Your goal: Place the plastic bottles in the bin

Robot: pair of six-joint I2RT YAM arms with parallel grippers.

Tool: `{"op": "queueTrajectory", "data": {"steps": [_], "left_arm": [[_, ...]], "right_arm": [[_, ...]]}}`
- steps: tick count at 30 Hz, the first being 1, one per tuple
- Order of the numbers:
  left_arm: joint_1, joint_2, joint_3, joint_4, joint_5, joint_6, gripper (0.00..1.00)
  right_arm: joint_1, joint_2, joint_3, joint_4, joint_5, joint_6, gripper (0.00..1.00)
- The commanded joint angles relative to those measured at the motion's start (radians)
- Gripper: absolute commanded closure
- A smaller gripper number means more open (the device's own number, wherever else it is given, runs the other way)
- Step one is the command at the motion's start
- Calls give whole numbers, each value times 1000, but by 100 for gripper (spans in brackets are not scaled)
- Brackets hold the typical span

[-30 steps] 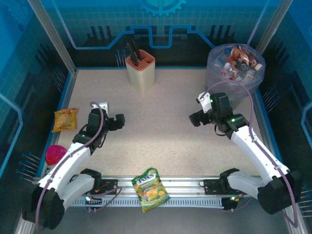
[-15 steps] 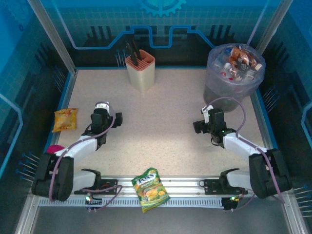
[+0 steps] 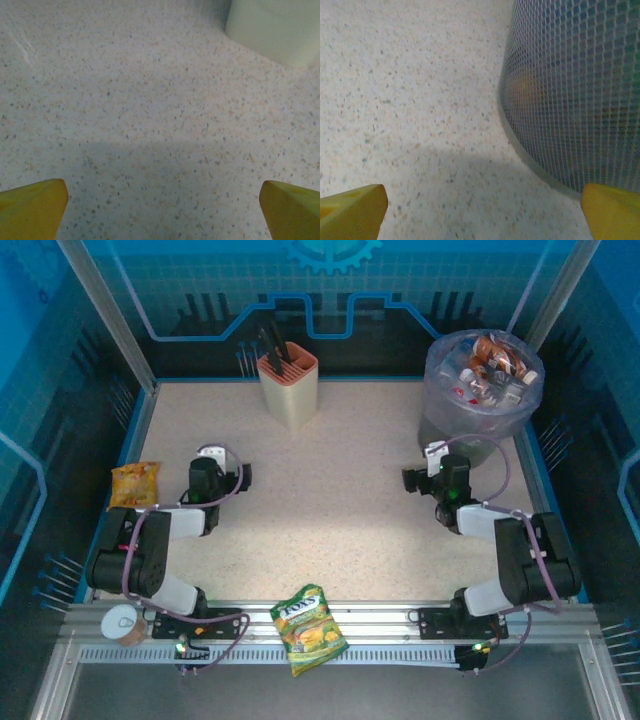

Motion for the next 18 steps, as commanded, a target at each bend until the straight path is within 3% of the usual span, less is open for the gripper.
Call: {"op": "queueTrajectory", "data": {"steps": [1, 3, 4, 18], "left_arm": [[20, 4, -31, 144, 68, -6, 1], [29, 46, -74, 283, 95, 5, 1], [28, 24, -58, 208, 99, -4, 1], [27, 37, -69, 250, 95, 0, 1]], "right_arm": [[-31, 17, -22, 156, -56, 49, 0], [-39, 70, -112, 394, -77, 43, 0], [-41, 56, -131, 413, -67, 51, 0], [-35, 60, -97, 349, -51, 47, 0]]}}
